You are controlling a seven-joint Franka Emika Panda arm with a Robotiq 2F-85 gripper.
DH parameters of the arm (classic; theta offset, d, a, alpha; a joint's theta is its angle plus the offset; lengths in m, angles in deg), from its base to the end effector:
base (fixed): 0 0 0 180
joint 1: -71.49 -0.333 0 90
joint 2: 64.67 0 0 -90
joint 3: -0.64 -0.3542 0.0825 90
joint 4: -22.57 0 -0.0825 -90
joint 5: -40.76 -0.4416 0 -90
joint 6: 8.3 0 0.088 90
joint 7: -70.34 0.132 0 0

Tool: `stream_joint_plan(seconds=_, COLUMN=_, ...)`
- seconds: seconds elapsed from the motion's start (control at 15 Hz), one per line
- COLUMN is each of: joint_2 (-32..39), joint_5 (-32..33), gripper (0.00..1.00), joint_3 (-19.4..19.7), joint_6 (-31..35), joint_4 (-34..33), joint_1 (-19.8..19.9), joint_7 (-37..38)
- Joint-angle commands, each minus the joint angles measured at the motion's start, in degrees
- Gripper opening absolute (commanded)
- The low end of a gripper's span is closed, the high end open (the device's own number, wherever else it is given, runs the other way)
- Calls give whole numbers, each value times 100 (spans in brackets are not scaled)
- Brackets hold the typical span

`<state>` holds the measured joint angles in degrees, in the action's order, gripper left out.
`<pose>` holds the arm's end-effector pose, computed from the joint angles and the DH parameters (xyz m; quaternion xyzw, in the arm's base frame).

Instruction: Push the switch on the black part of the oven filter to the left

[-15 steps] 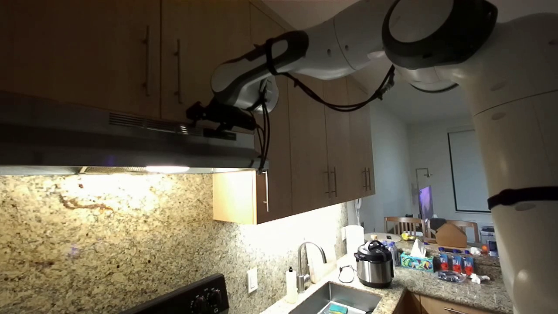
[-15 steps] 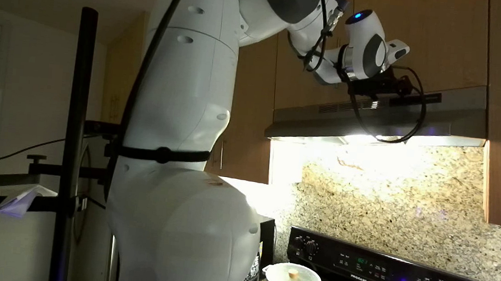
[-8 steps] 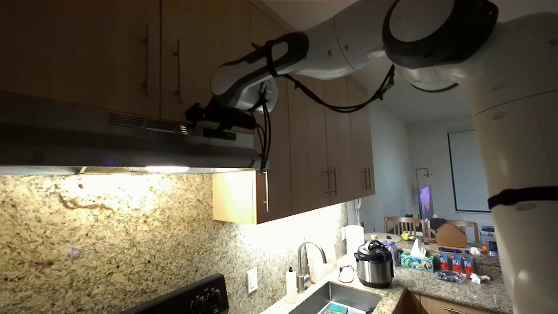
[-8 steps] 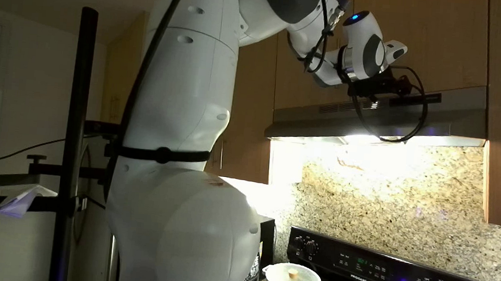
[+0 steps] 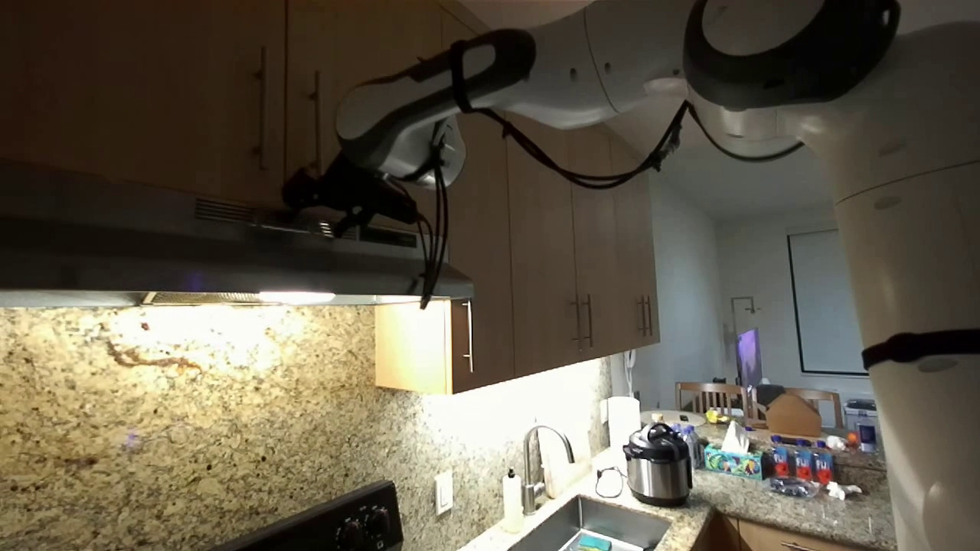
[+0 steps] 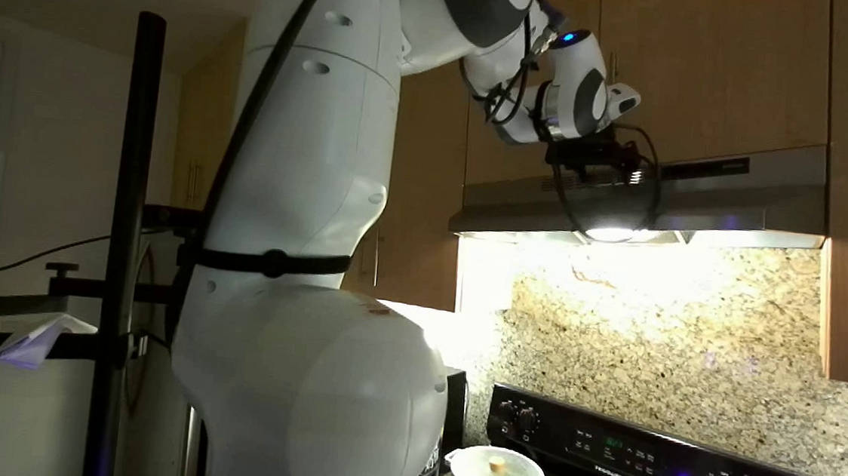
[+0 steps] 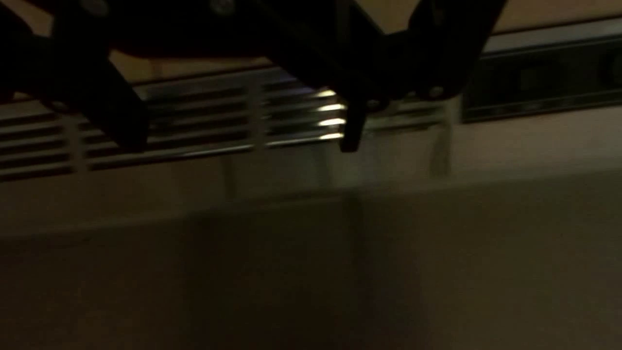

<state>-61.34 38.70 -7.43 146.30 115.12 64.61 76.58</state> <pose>0.6860 0.1788 0.7257 -0.8696 -0.0537 -0.4787 0.1080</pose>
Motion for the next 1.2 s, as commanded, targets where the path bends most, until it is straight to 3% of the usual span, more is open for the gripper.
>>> stream_joint_plan(seconds=0.0, joint_2=6, joint_5=-72, gripper=100, joint_3=-153, joint_6=-263, joint_4=13, joint_1=-245, joint_7=61)
stream_joint_plan(seconds=0.67, joint_2=-220, joint_5=1160, gripper=100, joint_3=359, joint_6=-288, joint_4=72, joint_1=-122, joint_7=1246)
stream_joint_plan(seconds=1.13, joint_2=-792, joint_5=2510, gripper=100, joint_3=628, joint_6=-467, joint_4=376, joint_1=-126, joint_7=2361)
